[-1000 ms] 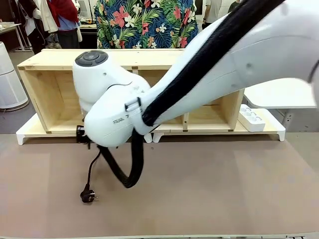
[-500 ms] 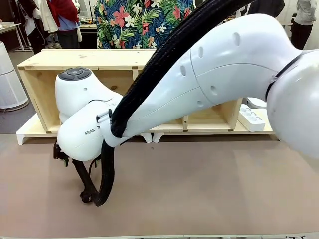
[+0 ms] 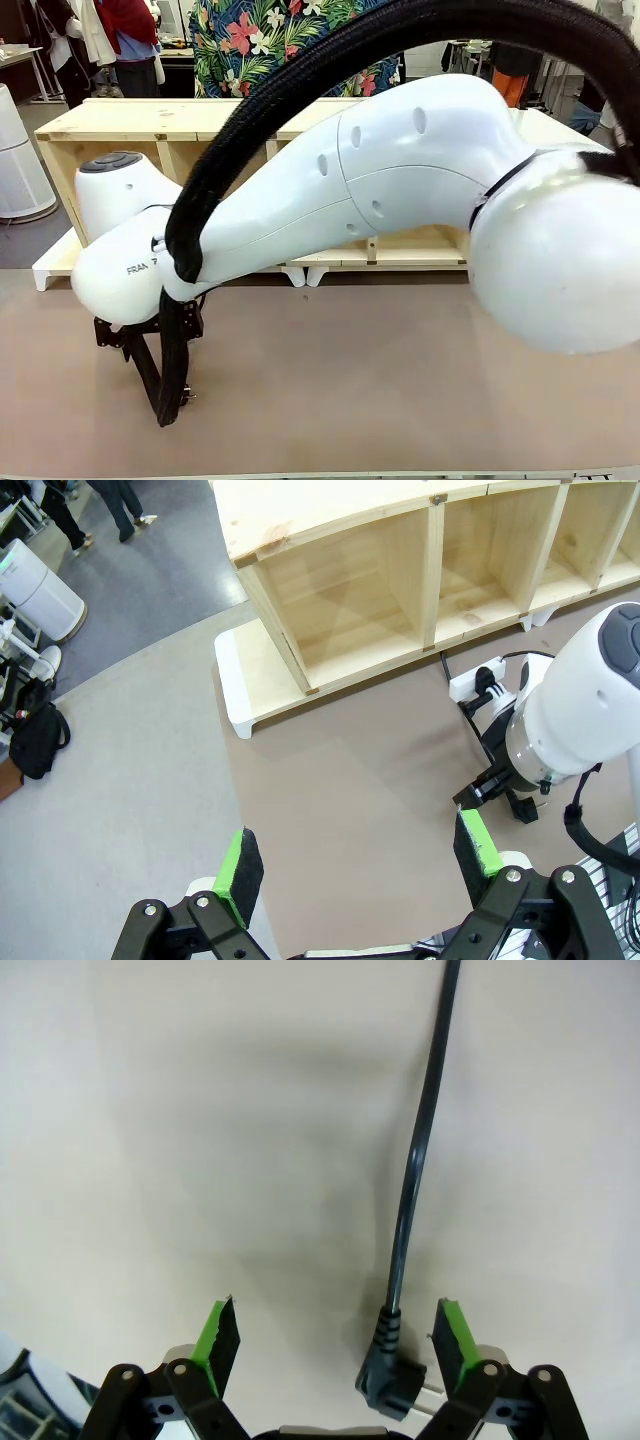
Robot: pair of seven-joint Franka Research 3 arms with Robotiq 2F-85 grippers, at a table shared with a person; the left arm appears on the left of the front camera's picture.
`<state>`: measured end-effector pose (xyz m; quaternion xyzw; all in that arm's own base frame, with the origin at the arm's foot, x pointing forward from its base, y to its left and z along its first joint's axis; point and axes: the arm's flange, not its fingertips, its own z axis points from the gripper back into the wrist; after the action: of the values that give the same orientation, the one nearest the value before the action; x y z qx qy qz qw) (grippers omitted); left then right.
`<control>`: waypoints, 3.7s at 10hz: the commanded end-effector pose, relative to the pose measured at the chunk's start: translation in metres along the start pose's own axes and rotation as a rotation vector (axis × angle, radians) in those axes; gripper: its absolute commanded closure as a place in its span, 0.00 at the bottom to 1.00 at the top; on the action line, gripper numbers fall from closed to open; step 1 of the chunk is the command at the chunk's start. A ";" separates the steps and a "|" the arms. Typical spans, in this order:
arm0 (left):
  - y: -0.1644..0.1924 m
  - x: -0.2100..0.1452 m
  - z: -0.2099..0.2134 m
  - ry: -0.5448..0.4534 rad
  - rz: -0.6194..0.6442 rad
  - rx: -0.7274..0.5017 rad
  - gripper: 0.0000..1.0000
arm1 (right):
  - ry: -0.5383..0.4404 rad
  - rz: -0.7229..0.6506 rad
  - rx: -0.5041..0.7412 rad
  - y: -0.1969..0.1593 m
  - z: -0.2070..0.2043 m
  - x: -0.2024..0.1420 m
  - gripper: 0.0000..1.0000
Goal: Perform cable management.
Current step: When the cord part of the Power Cable appears at the lower middle area of the table and stops, grasp the cord part of the Power Cable.
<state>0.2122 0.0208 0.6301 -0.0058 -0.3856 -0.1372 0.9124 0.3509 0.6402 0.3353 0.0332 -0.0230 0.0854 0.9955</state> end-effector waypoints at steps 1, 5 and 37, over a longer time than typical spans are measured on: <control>0.001 0.000 0.000 -0.001 0.005 -0.001 0.00 | 0.037 0.014 -0.041 0.012 0.003 -0.003 0.00; 0.001 0.000 0.000 -0.001 0.005 -0.001 0.00 | 0.003 0.000 -0.058 0.008 -0.009 -0.016 0.00; 0.001 0.000 0.000 -0.001 0.005 -0.001 0.00 | -0.037 -0.103 -0.071 -0.013 -0.025 -0.025 0.89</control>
<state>0.2122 0.0208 0.6301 -0.0058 -0.3856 -0.1372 0.9124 0.3309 0.6247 0.3080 0.0006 -0.0429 0.0325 0.9985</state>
